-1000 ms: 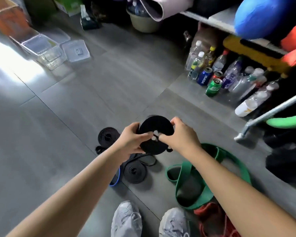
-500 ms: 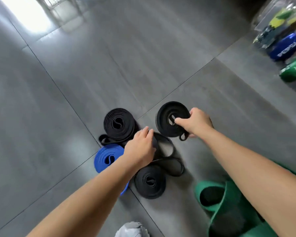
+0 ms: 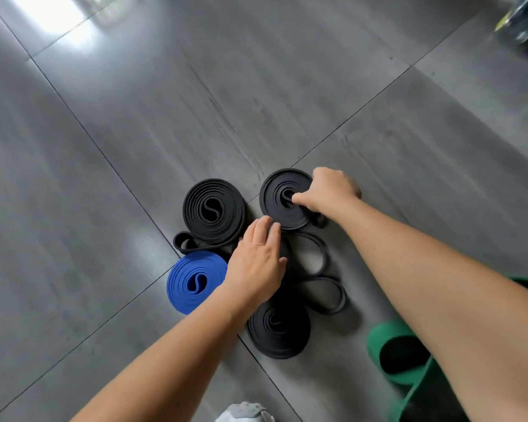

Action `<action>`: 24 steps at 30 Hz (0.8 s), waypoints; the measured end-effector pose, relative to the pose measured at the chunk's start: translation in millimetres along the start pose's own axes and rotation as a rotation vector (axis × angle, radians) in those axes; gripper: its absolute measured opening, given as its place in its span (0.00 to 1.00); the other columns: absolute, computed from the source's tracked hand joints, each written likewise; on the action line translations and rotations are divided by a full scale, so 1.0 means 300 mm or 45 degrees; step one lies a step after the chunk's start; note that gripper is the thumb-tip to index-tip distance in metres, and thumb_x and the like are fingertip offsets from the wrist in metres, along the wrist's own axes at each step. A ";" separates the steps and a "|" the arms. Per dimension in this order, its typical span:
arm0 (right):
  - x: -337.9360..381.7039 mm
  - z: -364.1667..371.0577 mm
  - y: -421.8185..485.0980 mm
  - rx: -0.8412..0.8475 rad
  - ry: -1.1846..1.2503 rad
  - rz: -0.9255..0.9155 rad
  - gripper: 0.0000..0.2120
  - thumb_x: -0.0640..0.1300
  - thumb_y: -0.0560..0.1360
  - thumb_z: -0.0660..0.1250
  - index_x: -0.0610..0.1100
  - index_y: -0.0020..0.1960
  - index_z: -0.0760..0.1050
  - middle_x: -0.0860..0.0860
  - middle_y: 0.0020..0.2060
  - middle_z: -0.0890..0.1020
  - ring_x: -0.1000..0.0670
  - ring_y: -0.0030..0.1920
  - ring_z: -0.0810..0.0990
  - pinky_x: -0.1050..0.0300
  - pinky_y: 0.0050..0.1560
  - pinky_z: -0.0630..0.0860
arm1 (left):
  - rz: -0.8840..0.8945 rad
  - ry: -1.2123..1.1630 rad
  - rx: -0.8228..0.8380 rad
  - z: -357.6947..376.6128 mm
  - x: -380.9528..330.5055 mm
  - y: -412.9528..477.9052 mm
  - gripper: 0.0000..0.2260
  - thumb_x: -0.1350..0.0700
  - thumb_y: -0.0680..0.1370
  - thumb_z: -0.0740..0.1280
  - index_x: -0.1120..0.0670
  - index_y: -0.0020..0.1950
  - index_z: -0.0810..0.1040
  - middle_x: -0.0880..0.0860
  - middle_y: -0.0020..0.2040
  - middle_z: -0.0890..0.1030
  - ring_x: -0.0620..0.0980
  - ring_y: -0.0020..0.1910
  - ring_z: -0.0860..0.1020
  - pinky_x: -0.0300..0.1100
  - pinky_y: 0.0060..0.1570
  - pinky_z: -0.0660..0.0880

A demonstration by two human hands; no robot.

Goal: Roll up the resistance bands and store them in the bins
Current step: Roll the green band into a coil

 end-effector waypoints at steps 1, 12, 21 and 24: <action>-0.007 0.001 0.004 0.014 -0.002 -0.013 0.21 0.57 0.69 0.69 0.45 0.55 0.72 0.43 0.57 0.77 0.40 0.58 0.76 0.54 0.46 0.69 | -0.006 -0.012 -0.001 0.000 0.000 0.004 0.31 0.49 0.78 0.60 0.55 0.76 0.50 0.53 0.76 0.49 0.54 0.74 0.50 0.50 0.68 0.63; -0.315 -0.024 -0.198 0.224 -0.044 -0.217 0.31 0.58 0.76 0.62 0.47 0.74 0.58 0.44 0.67 0.71 0.42 0.67 0.69 0.49 0.63 0.68 | -0.059 0.300 0.172 -0.009 -0.007 0.045 0.30 0.49 0.78 0.59 0.52 0.76 0.50 0.51 0.77 0.51 0.56 0.74 0.54 0.52 0.66 0.64; -0.804 0.027 -0.644 0.166 -0.172 0.025 0.22 0.56 0.76 0.62 0.50 0.67 0.67 0.49 0.61 0.71 0.45 0.64 0.71 0.51 0.59 0.70 | 0.274 0.154 0.234 0.098 -0.395 -0.089 0.24 0.50 0.76 0.63 0.55 0.70 0.64 0.55 0.71 0.63 0.56 0.70 0.62 0.51 0.62 0.70; -0.854 0.121 -0.730 0.029 0.081 0.297 0.12 0.56 0.75 0.64 0.48 0.50 0.71 0.49 0.52 0.76 0.44 0.57 0.75 0.53 0.52 0.71 | 0.381 0.053 0.497 0.240 -0.526 -0.191 0.24 0.49 0.76 0.63 0.54 0.69 0.63 0.55 0.68 0.66 0.59 0.66 0.67 0.53 0.62 0.70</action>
Point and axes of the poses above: each hand's wrist, its own y-axis towards the middle knuckle, its own z-axis out of the palm, x = y × z, the point moved 7 cm from there along y, towards the middle knuckle
